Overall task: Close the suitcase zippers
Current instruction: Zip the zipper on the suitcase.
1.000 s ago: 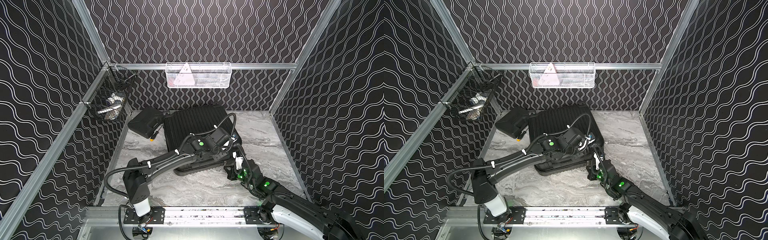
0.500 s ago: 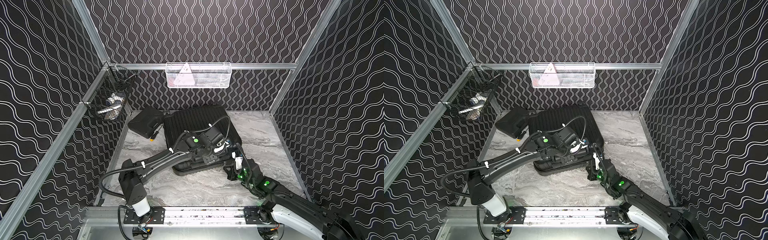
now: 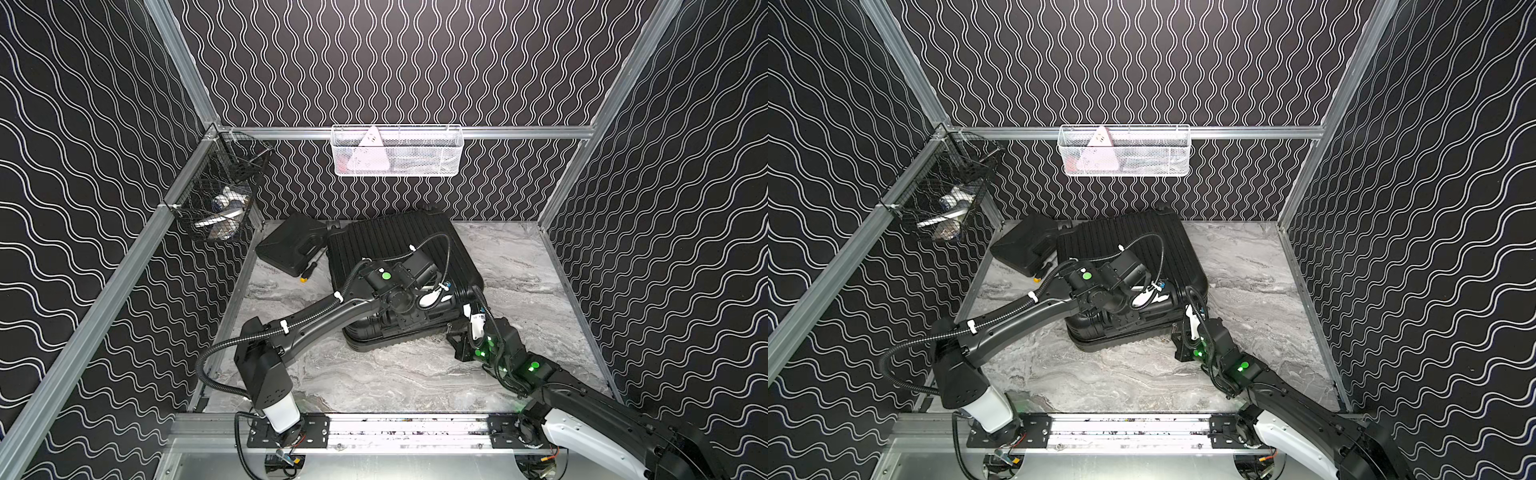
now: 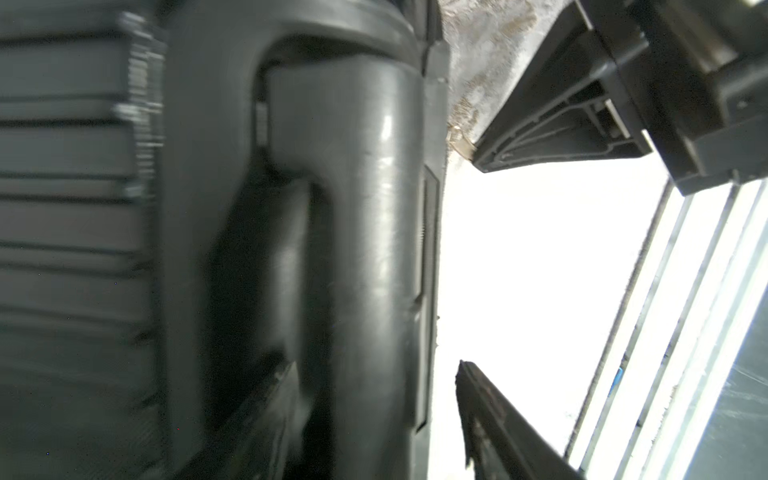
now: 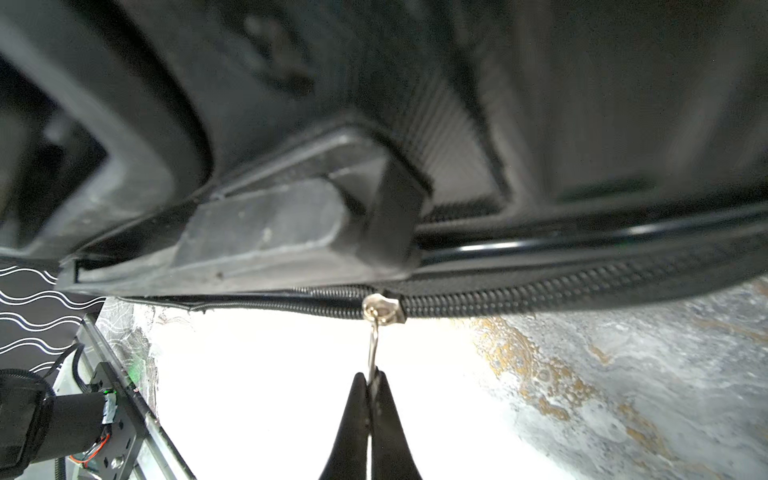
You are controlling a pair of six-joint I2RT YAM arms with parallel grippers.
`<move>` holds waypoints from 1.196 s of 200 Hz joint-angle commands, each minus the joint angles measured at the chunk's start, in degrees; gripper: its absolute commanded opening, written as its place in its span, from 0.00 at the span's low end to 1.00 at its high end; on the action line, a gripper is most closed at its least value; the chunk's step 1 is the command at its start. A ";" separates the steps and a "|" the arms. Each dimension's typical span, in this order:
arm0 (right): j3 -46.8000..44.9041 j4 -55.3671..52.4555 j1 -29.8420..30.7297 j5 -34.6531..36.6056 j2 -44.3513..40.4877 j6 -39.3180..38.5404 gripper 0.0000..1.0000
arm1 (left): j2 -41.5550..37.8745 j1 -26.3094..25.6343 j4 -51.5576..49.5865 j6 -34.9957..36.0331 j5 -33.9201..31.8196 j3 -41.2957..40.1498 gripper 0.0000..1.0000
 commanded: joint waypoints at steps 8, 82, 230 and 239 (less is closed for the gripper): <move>0.28 0.19 0.06 -2.39 -0.22 -0.43 0.00 | 0.96 0.13 -0.61 0.81 1.25 0.45 0.62; 0.20 0.28 0.09 -3.69 -0.22 -0.68 0.00 | 3.51 0.13 -1.08 0.46 -0.78 3.24 0.28; -1.12 7.85 0.16 -10.18 2.35 -2.61 0.00 | 5.04 0.13 16.42 -17.83 0.07 4.61 0.09; -1.27 8.08 0.15 -10.38 2.09 -2.81 0.00 | 5.42 0.13 17.12 -19.03 -0.77 5.15 0.09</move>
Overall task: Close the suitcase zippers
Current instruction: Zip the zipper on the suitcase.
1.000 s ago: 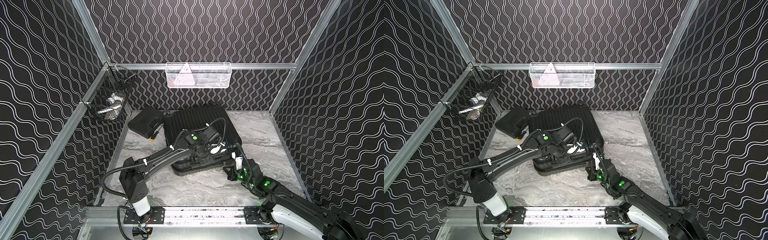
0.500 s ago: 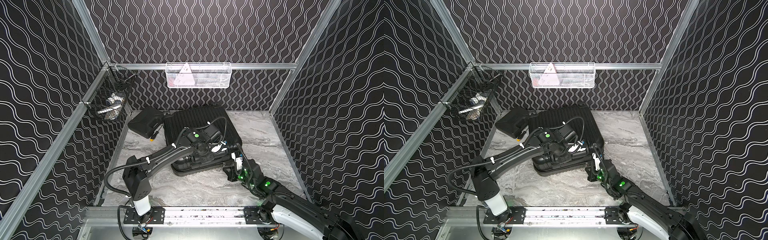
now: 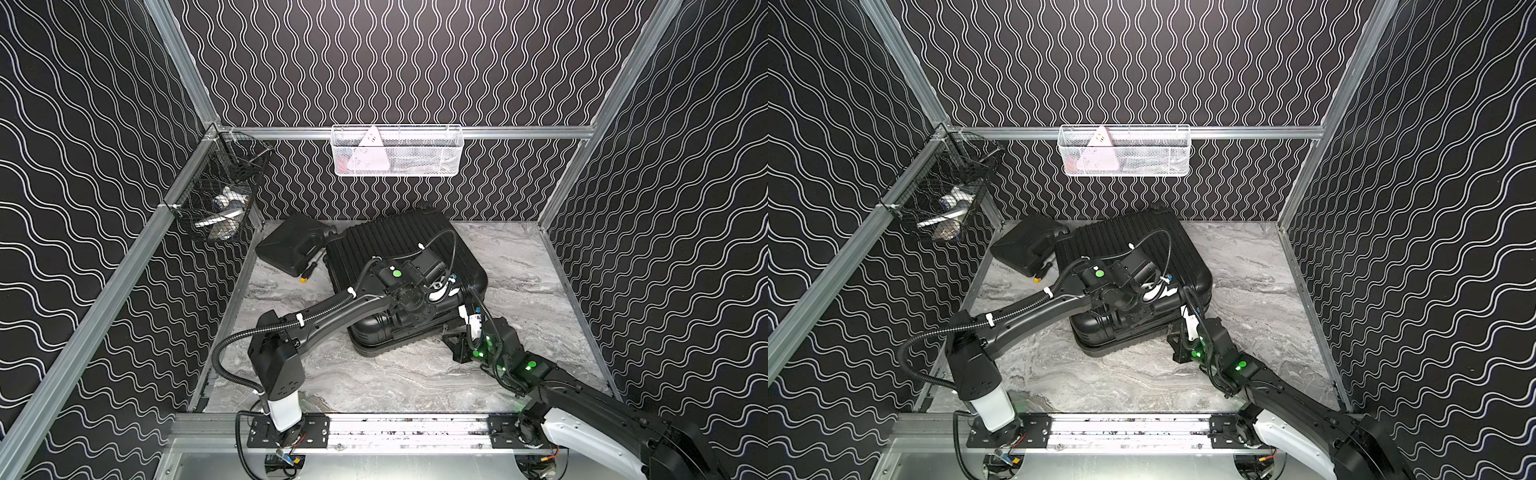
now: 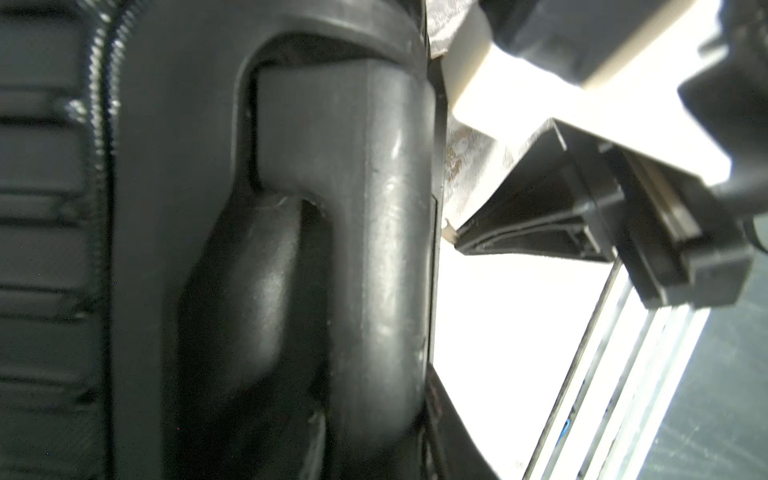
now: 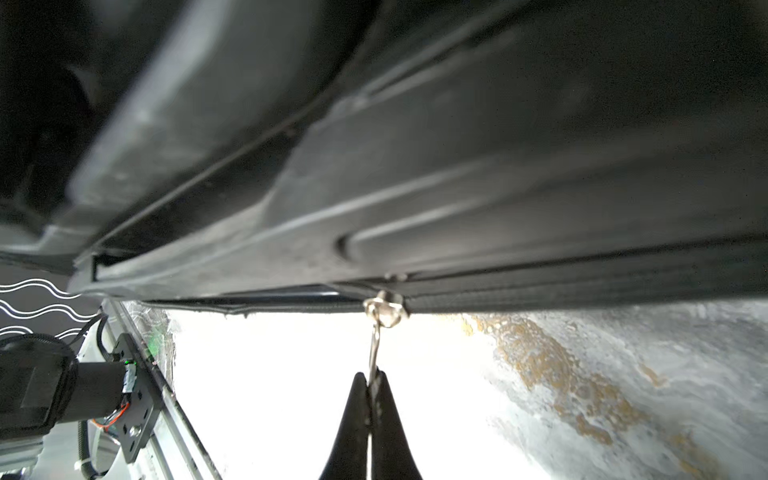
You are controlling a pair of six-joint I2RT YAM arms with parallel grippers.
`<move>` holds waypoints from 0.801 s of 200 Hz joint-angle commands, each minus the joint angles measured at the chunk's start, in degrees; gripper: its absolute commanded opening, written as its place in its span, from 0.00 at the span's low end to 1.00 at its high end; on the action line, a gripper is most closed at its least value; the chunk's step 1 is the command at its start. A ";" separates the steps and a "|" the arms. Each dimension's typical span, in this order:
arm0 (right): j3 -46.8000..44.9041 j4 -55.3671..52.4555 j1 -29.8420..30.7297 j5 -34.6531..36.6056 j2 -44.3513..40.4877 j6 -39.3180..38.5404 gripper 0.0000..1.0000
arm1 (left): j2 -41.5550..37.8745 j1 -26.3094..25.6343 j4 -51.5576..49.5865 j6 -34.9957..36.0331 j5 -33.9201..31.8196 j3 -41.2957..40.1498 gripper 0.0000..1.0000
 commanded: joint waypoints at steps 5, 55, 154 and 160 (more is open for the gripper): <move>-0.39 3.60 0.24 -6.01 -0.40 -1.24 0.00 | 1.11 0.26 13.82 -9.20 -3.78 1.80 0.09; -0.23 5.52 0.24 -9.57 0.91 -1.85 0.00 | 4.28 0.17 14.38 -11.60 -3.93 7.72 0.09; 0.17 8.80 2.48 -12.22 3.99 -2.73 0.00 | 8.47 -0.01 16.50 -17.91 -6.78 11.99 0.06; 0.24 9.08 2.83 -12.22 4.15 -2.71 0.00 | 8.76 -0.01 16.65 -18.27 -6.96 12.33 0.06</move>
